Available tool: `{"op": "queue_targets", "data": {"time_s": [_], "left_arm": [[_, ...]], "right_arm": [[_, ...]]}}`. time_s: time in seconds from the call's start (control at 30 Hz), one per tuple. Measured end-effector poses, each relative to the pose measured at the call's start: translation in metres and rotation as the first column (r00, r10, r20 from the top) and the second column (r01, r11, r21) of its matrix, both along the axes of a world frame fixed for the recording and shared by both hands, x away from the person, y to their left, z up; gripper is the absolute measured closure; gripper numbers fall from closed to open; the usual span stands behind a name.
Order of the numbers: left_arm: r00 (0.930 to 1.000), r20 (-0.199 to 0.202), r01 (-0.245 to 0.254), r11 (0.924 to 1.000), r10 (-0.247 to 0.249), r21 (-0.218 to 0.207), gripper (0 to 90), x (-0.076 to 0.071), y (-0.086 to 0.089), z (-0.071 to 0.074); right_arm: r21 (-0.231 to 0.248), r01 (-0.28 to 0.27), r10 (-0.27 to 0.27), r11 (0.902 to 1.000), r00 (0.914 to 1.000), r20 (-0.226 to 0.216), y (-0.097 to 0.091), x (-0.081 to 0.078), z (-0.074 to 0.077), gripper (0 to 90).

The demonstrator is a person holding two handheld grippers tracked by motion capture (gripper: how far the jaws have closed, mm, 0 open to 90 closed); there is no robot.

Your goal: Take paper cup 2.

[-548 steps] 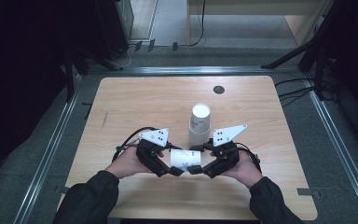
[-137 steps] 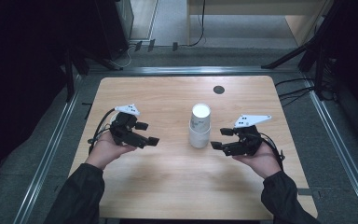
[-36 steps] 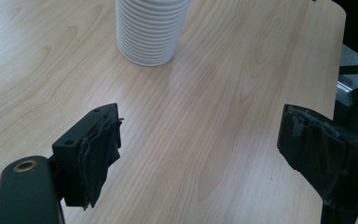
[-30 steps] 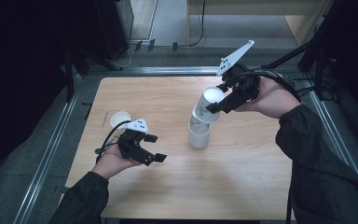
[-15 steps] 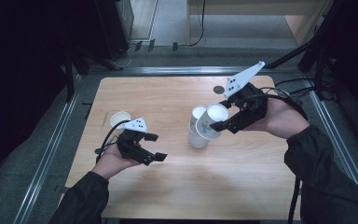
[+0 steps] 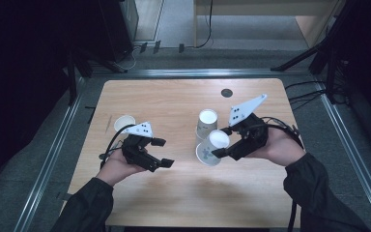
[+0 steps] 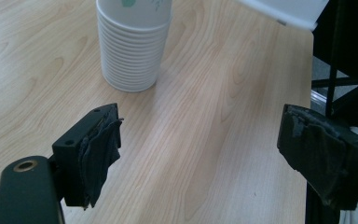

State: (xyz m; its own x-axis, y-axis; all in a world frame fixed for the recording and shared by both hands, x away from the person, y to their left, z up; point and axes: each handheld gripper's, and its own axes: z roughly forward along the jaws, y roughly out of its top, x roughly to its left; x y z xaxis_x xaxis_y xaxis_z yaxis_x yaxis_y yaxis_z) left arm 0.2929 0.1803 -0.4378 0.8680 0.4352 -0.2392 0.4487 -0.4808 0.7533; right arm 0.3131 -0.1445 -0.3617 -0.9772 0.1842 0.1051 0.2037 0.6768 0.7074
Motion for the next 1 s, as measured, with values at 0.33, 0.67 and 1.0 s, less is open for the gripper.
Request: {"op": "queue_targets", "data": {"time_s": [0.33,0.67,1.0], "left_arm": [[0.9991,0.015,0.041,0.9992,-0.041,-0.005,13.7,-0.002,-0.007,0.001],[0.9948,0.015,0.1,0.9949,-0.101,0.011,13.9,-0.002,-0.014,-0.001],[0.9782,0.003,0.207,0.9782,-0.207,-0.01,14.9,0.012,-0.029,0.007]], "right_arm": [[0.109,0.002,0.003,0.994,0.9989,-0.047,0.004,-0.005,-0.043,35.5],[0.221,0.011,0.007,0.9753,0.9968,-0.08,0.009,0.002,-0.071,35.5],[0.269,0.027,0.003,0.9628,0.994,-0.109,0.012,0.0,-0.083,35.5]]}}
